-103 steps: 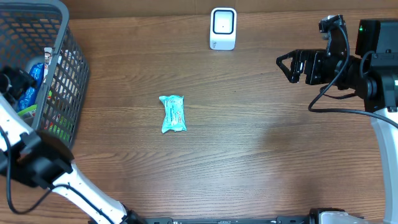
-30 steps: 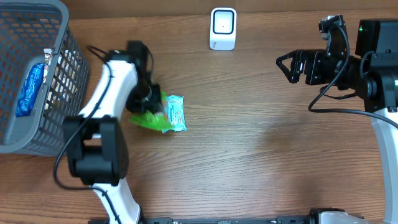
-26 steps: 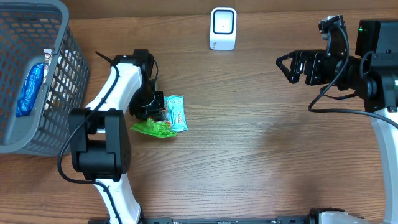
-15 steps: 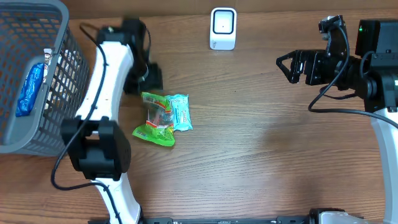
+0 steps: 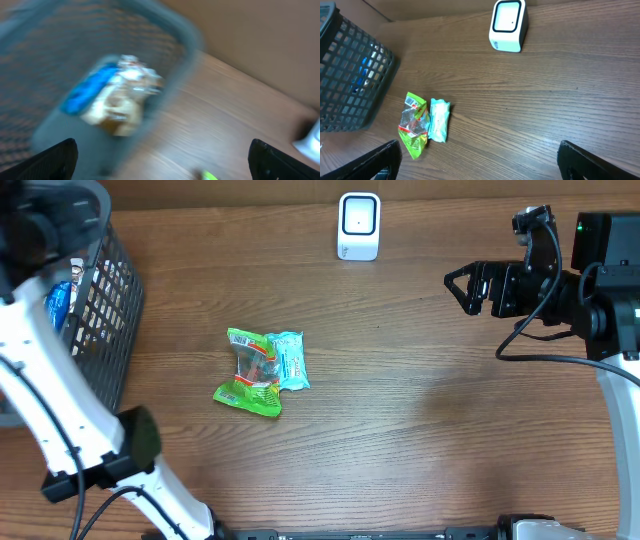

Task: Scan the item barcode
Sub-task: 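Reach the left gripper into the basket and grasp the dried mushroom bag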

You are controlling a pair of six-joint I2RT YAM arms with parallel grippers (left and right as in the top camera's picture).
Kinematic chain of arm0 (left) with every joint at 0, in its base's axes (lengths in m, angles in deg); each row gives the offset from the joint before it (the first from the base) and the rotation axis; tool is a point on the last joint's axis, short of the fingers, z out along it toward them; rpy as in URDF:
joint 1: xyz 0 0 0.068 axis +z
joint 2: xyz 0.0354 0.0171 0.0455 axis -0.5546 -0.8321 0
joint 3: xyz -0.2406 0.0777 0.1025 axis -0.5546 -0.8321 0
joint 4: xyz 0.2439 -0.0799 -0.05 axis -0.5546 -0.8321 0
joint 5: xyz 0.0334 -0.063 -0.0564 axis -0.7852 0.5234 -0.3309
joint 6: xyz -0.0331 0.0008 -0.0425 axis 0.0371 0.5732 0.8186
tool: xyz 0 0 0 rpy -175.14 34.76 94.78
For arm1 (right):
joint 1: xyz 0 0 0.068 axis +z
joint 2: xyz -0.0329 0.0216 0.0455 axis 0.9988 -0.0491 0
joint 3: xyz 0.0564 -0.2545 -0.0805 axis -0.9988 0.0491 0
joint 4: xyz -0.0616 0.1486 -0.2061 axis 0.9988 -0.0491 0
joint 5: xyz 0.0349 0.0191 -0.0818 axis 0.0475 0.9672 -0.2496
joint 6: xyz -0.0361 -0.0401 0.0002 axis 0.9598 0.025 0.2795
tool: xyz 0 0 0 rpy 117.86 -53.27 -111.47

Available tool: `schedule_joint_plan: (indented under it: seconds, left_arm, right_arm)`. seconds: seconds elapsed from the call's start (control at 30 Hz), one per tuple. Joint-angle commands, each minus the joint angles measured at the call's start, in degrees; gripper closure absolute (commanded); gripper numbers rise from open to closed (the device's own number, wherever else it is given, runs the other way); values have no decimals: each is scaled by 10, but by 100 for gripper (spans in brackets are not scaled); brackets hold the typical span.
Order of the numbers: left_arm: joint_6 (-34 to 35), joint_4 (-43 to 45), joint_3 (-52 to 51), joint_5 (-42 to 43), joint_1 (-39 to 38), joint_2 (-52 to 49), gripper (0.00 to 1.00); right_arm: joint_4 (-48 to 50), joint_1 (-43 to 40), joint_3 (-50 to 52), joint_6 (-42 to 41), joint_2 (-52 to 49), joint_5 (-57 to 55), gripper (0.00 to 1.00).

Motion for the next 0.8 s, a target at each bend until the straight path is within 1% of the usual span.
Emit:
schedule_joint_plan:
  seconds: [0.0, 0.03, 0.17, 0.43, 0.5, 0.67, 0.77]
  left_arm:
    - [-1, 26, -22, -8, 75, -22, 0]
    - [-15, 35, -29, -5, 83, -28, 0]
    - [-120, 77, -68, 24, 96, -96, 0]
    - [-122, 92, -71, 71, 119, -245, 1]
    - [-127, 94, -71, 83, 125, -272, 1]
    - [-165, 103, -71, 123, 126, -322, 1]
    - [-167, 103, -71, 127, 125, -353, 1]
  right_arm:
    - [2, 2, -15, 1, -1, 1, 0]
    - [2, 2, -15, 1, -1, 1, 0]
    - [-1, 2, -15, 1, -3, 1, 0]
    - [-3, 2, -15, 1, -3, 1, 0]
    - [-3, 2, -15, 1, -3, 1, 0]
    - [-3, 2, -15, 1, -3, 1, 0]
    - [-3, 2, -15, 1, -3, 1, 0]
